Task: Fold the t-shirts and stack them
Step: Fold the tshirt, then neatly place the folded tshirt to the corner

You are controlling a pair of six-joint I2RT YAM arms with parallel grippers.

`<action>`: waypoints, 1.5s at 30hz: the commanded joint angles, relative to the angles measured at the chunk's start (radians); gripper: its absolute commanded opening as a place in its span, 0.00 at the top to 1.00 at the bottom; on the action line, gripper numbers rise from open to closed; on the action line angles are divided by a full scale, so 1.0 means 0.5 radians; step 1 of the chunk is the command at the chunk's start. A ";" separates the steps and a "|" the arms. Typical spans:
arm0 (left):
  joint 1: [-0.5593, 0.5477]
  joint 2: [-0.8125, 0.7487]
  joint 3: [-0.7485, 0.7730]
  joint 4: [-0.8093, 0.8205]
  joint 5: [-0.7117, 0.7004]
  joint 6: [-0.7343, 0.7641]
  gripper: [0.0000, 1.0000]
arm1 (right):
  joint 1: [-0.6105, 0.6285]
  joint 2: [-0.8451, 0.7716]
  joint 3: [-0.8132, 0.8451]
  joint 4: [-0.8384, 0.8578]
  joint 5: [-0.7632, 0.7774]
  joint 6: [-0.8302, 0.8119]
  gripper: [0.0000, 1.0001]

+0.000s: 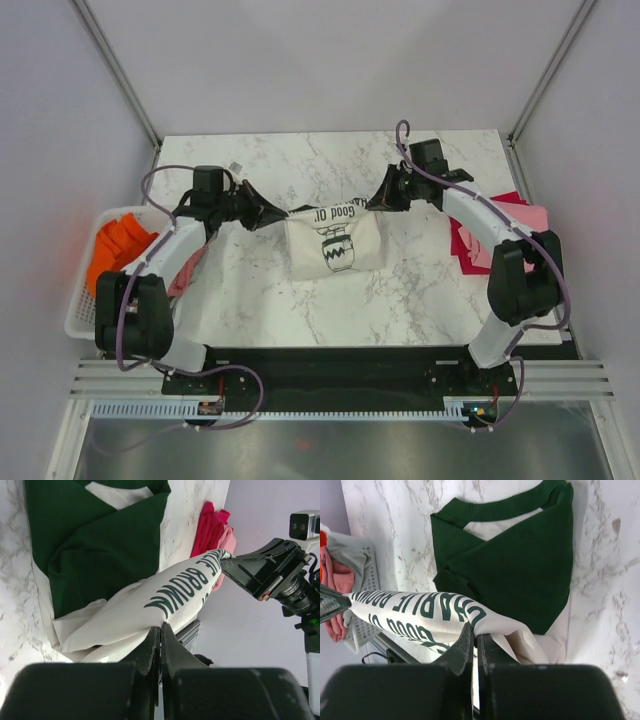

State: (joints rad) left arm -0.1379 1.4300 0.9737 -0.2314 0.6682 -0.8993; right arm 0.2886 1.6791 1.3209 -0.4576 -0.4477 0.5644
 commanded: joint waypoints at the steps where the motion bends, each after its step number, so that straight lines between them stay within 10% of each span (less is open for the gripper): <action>1: 0.049 0.211 0.212 0.153 0.060 0.074 0.98 | -0.052 0.185 0.220 0.120 -0.056 0.006 1.00; 7: 0.076 0.784 0.559 0.239 -0.054 0.105 0.96 | -0.089 0.611 0.631 0.197 -0.093 0.055 0.89; 8: 0.086 0.861 0.650 0.287 -0.039 0.075 0.96 | -0.098 0.727 0.683 0.219 -0.105 0.068 0.82; 9: 0.101 0.934 0.703 0.300 -0.008 0.059 0.94 | -0.114 0.783 0.733 0.237 -0.108 0.074 0.51; 12: 0.101 1.168 0.884 0.325 0.014 0.080 0.47 | -0.132 0.876 0.819 0.329 -0.050 0.046 0.25; 15: 0.101 1.107 0.860 0.312 -0.127 0.169 0.09 | -0.148 0.766 0.675 0.476 -0.047 -0.054 0.21; 21: 0.040 0.865 0.664 0.254 -0.330 0.384 0.06 | -0.154 0.440 0.172 0.783 0.076 -0.410 0.15; 27: -0.046 0.913 0.571 0.214 -0.474 0.430 0.16 | -0.154 0.697 0.325 0.572 -0.086 -0.396 0.27; 36: -0.108 1.027 0.528 0.165 -0.578 0.430 0.12 | -0.154 0.879 0.303 0.667 -0.169 -0.291 0.12; 45: -0.120 1.150 0.531 0.184 -0.591 0.418 0.19 | -0.108 1.066 0.399 0.685 -0.182 -0.254 0.31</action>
State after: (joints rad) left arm -0.1925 1.9709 1.2312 -0.1410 0.3988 -0.7265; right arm 0.2153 2.1723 1.4864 -0.1291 -0.5354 0.4404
